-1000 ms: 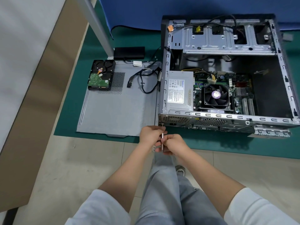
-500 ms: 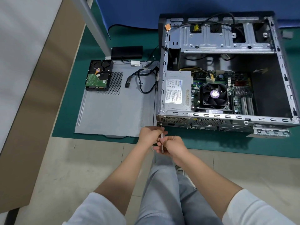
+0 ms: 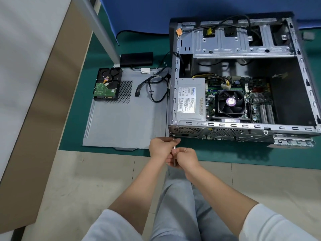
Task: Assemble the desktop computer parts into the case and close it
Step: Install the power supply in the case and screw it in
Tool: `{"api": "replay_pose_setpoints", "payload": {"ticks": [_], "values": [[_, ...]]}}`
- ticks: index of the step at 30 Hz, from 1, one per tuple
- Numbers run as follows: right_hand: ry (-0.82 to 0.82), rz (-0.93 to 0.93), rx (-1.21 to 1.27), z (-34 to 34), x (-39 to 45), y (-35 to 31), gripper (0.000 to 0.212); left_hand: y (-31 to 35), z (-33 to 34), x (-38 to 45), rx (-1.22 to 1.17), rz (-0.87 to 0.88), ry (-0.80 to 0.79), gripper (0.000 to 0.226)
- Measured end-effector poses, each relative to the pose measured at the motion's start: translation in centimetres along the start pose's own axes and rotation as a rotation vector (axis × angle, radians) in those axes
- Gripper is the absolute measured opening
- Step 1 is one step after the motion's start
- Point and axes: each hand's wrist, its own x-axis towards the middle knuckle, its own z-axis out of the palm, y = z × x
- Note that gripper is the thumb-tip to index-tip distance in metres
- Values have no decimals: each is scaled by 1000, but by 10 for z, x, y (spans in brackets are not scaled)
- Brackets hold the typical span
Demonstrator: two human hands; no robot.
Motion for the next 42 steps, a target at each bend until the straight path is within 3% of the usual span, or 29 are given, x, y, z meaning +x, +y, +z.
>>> {"api": "replay_pose_setpoints", "payload": {"ticks": [6,12,16,22,25,30,33,36,42], "values": [[-67,18,28,1,-2,-4,33,3,-6,0,-188,-120,-174,7],[-42,-60,-18,-6,0,2,14,5,-3,4,-147,-84,-79,10],[42,-150,-197,-6,2,3,23,5,2,4,-147,-64,-4,14],[54,-72,-67,-1,7,3,20,5,4,-5,28,43,115,8],[-8,-44,37,3,7,2,30,5,0,-6,41,39,81,26],[-44,-23,48,-6,9,1,32,6,-6,-5,23,-9,-123,18],[-75,-27,44,-14,10,1,27,9,-5,-3,-9,-58,-116,20],[-98,-24,66,-17,10,3,16,10,-2,-1,-97,-111,-99,5],[56,-123,-88,-12,15,12,15,10,1,1,-93,-113,-45,12]]}}
